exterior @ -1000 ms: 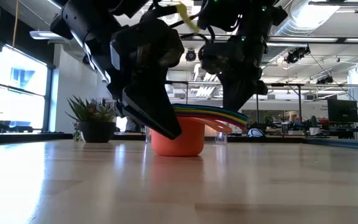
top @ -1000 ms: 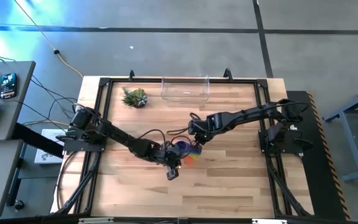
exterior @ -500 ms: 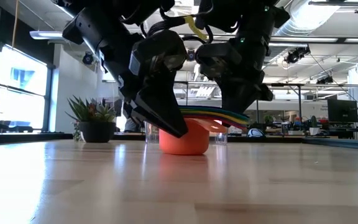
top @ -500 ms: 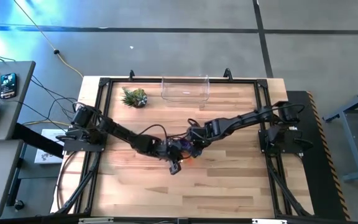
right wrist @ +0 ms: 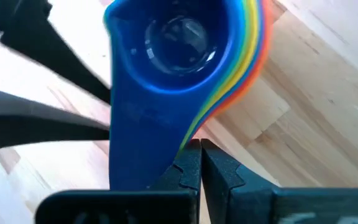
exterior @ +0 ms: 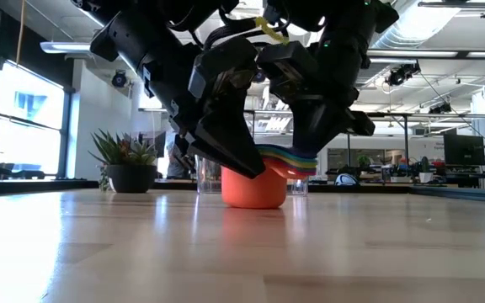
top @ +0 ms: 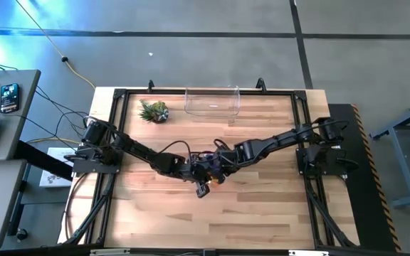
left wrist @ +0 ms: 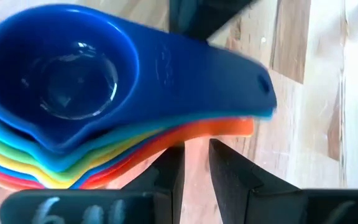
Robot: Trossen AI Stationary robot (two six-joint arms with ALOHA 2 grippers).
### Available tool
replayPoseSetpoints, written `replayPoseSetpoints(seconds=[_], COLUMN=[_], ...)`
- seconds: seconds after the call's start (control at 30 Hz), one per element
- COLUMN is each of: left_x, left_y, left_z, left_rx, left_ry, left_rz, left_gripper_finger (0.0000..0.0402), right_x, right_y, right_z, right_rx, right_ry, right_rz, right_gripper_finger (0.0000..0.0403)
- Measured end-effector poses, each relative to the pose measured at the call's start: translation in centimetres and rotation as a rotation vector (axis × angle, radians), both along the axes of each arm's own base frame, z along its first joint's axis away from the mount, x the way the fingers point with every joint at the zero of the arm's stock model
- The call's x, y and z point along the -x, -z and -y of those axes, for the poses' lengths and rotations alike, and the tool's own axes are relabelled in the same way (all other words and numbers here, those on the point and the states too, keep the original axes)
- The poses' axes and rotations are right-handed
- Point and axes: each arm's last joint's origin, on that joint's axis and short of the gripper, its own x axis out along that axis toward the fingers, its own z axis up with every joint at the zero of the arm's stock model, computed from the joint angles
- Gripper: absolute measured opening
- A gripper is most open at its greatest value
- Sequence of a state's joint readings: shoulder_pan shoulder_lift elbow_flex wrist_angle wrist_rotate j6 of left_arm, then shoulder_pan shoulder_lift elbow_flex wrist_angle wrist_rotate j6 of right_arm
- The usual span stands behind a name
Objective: Nest measuring cups in basket
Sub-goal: Adjust the stacked measuring cups, then put the stacked measuring cups into the transparent bin
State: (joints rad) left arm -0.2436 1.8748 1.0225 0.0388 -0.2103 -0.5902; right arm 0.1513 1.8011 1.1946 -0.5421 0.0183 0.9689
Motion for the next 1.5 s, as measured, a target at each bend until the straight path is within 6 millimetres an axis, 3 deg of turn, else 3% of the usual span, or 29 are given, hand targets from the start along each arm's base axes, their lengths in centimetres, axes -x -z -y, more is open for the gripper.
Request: replayPoseSetpoints(seconds=[0.47,0.73,1.17,1.5], left_x=[0.0,1.2,4.9,8.6], left_y=[0.2,-0.4,-5.5,-10.1], left_z=[-0.7,-0.6,-0.1,-1.6], left_rx=[0.009,0.024,-0.008,-0.089], left_ry=[-0.003,0.032,0.082,-0.001], left_rz=[-0.027,-0.127,-0.193,-0.172], left_gripper_finger=[0.0062,0.0062,0.0062,0.0062], right_x=[0.4,1.3,2.8,3.2], right_y=[0.1,-1.2,-5.1,-8.1], right_z=[0.1,0.0,-2.0,-1.3], right_rx=[0.011,-0.010,-0.010,0.131], right_ry=[0.001,0.048,0.096,0.051], right_rz=[-0.039,-0.053,0.099,0.279], right_gripper_finger=[0.0000,0.0000,0.0000,0.0000])
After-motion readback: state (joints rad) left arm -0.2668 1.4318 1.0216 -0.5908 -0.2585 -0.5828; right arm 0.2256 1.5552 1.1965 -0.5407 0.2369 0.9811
